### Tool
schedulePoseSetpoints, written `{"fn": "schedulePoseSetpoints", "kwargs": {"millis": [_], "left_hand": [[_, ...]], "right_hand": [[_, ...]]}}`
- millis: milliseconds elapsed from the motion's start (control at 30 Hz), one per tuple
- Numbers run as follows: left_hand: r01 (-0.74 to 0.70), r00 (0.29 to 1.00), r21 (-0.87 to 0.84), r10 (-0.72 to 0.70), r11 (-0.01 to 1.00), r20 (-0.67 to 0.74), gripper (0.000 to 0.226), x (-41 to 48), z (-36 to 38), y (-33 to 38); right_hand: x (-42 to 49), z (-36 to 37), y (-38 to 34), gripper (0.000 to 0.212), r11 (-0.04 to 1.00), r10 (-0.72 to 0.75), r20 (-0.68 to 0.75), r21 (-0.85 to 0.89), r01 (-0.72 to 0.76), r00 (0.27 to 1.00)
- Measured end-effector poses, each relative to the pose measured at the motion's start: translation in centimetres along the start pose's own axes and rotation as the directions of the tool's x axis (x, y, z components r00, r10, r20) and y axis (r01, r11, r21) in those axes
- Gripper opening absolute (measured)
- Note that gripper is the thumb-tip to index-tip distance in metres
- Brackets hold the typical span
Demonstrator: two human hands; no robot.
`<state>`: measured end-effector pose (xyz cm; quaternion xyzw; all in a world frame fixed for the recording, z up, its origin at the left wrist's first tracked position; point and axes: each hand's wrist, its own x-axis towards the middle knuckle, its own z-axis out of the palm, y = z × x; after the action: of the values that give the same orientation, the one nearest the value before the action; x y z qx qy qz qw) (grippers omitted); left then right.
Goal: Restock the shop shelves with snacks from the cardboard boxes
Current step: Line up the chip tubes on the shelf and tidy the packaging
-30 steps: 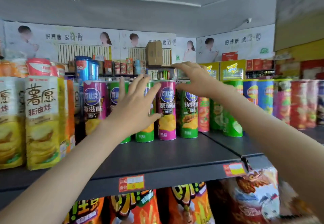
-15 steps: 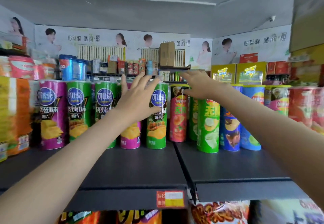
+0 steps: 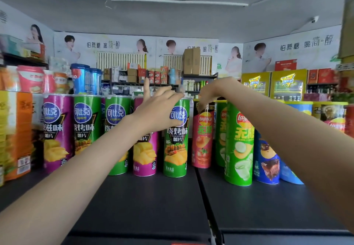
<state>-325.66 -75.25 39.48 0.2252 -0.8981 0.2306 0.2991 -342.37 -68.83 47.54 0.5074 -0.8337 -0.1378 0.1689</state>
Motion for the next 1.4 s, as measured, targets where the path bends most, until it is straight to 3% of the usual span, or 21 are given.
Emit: {"fn": "schedulePoseSetpoints", "kwargs": {"millis": [167, 433, 667, 900, 1300, 1400], "left_hand": [[-0.02, 1.0, 0.007, 0.02, 1.0, 0.004, 0.087, -0.3, 0.4, -0.1], [-0.03, 1.0, 0.01, 0.03, 1.0, 0.0, 0.091, -0.4, 0.6, 0.5], [-0.011, 1.0, -0.001, 0.011, 1.0, 0.01, 0.093, -0.2, 0.7, 0.7], [0.013, 1.0, -0.019, -0.012, 1.0, 0.008, 0.096, 0.1, 0.8, 1.2], [0.068, 0.993, -0.085, -0.076, 0.994, -0.095, 0.083, -0.5, 0.5, 3.1], [0.064, 0.992, -0.131, -0.078, 0.989, -0.104, 0.085, -0.2, 0.1, 5.0]], "right_hand": [[0.6, -0.4, -0.1, 0.062, 0.999, -0.05, 0.052, 0.006, 0.05, 0.997], [0.7, -0.4, 0.3, 0.072, 0.978, -0.079, 0.047, 0.196, 0.069, 0.996], [-1.1, -0.9, 1.2, 0.061, 0.97, -0.124, 0.041, 0.218, 0.112, 0.991], [-2.9, -0.8, 1.9, 0.064, 0.929, -0.161, 0.08, 0.347, 0.124, 0.984], [-4.8, -0.1, 2.4, 0.053, 0.836, -0.228, 0.091, 0.528, 0.147, 0.969], [-5.8, 0.3, 2.4, 0.061, 0.841, -0.192, 0.069, 0.525, 0.129, 0.979]]}}
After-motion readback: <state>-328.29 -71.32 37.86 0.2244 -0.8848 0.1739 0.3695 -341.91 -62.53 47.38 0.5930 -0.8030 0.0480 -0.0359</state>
